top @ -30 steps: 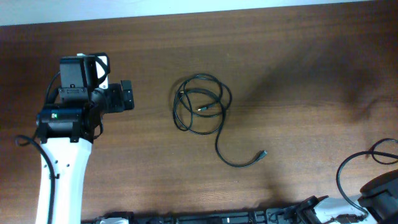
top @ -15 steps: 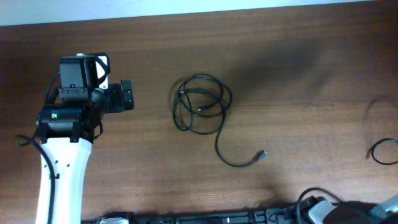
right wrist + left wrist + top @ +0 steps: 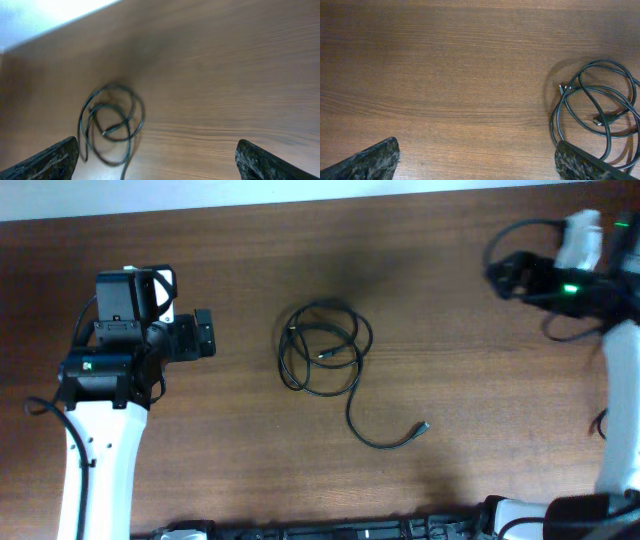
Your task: Untangle cables
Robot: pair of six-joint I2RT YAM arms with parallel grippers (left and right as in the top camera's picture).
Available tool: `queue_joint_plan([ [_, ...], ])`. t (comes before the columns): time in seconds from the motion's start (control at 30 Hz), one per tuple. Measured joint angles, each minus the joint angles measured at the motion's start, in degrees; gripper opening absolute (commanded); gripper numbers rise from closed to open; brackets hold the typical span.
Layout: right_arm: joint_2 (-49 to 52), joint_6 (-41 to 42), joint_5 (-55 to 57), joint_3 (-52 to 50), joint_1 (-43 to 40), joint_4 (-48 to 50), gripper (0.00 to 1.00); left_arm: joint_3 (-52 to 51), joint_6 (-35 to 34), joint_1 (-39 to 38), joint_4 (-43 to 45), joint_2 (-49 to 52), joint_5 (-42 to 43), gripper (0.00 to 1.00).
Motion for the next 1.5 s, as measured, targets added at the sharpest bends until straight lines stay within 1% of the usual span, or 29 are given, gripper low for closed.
queue_joint_plan([
  [0.17, 6.97, -0.15, 0.04, 0.00, 9.51, -0.24, 0.99, 0.00, 0.00, 0.00, 0.00, -0.02, 0.00, 0.99],
  [0.33, 16.68, -0.20, 0.04, 0.00, 20.00, 0.09, 0.99, 0.00, 0.00, 0.00, -0.02, -0.02, 0.00, 0.99],
  [0.43, 20.79, -0.20, 0.04, 0.00, 25.55, 0.48, 0.99, 0.00, -0.02, 0.00, -0.02, -0.02, 0.00, 0.99],
  [0.57, 23.52, -0.22, 0.04, 0.00, 31.39, 0.74, 0.99, 0.00, 0.00, 0.00, -0.02, -0.02, 0.00, 0.99],
  [0.77, 25.77, -0.20, 0.07, -0.02, 39.30, 5.92, 0.99, 0.00, -0.02, 0.00, -0.02, -0.02, 0.00, 0.99],
  [0.87, 25.79, -0.20, 0.50, 0.00, 41.68, 7.91, 0.99, 0.00, 0.00, 0.00, 0.00, 0.00, 0.00, 0.99],
  [0.97, 25.81, -0.17, 3.32, 0.00, 43.89, 9.75, 0.99, 0.00, 0.00, 0.00, -0.02, -0.02, 0.00, 0.99],
  [1.07, 25.81, -0.07, 6.23, -0.46, 46.47, 14.23, 0.99, 0.00, 0.00, 0.00, 0.00, -0.02, 0.00, 0.99],
  [1.3, 25.81, 2.82, 8.04, -1.42, 48.24, 17.29, 0.99, 0.00, -0.02, 0.00, -0.02, -0.02, 0.00, 0.99],
  [1.5, 26.40, 3.37, 8.50, -1.57, 48.30, 19.54, 0.99, 0.00, 0.00, 0.00, -0.02, -0.02, 0.00, 0.99],
])
